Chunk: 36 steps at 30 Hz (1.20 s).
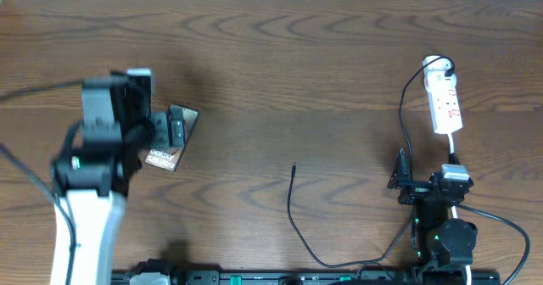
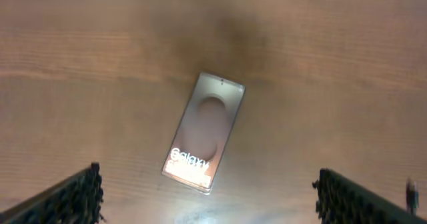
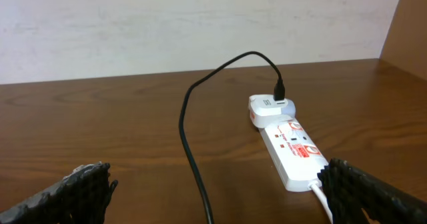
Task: Plug charger to phone and switch on socket
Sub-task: 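Raise the left arm and move the left gripper over the phone box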
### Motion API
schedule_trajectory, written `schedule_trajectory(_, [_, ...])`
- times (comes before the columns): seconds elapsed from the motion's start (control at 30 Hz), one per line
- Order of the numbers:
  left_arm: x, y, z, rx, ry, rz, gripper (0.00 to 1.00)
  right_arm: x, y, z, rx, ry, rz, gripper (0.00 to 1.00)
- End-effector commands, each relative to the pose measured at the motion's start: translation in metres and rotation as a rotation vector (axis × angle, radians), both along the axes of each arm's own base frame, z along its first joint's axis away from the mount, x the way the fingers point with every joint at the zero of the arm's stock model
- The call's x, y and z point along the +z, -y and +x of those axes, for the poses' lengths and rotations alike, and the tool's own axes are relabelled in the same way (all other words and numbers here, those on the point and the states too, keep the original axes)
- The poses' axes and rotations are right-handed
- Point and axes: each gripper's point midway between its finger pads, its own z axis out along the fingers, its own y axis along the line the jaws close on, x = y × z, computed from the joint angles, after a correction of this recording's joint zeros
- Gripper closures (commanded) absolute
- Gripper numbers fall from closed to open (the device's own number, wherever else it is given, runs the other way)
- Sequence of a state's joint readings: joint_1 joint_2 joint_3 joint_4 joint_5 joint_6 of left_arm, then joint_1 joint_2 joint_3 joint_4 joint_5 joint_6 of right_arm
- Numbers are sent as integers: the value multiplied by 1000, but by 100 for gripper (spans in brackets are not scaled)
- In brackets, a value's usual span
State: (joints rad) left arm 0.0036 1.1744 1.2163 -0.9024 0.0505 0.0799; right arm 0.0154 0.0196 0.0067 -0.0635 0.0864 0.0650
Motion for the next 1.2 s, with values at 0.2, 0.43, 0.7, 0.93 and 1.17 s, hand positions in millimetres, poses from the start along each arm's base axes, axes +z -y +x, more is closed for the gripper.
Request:
schedule_trajectory(0.2, [-10,0,17,-103,-266,49,2,-2,0,0,-4,-5,8,1])
schedule_trajectory(0.43, [-42,-10,10,-89,-439,37,2,-2,0,0,-4,-5,8,1])
schedule_trajectory(0.7, [-48,-11,22,-85,-421,37,2,-1,0,0,-4,-4,8,1])
schedule_trajectory(0.93, [-47,-10,27,-87,-400,33,87,-2,0,0,-4,-5,8,1])
schedule_trajectory(1.17, [-46,-10,29,-86,-394,33,1,-2,0,0,-4,-5,8,1])
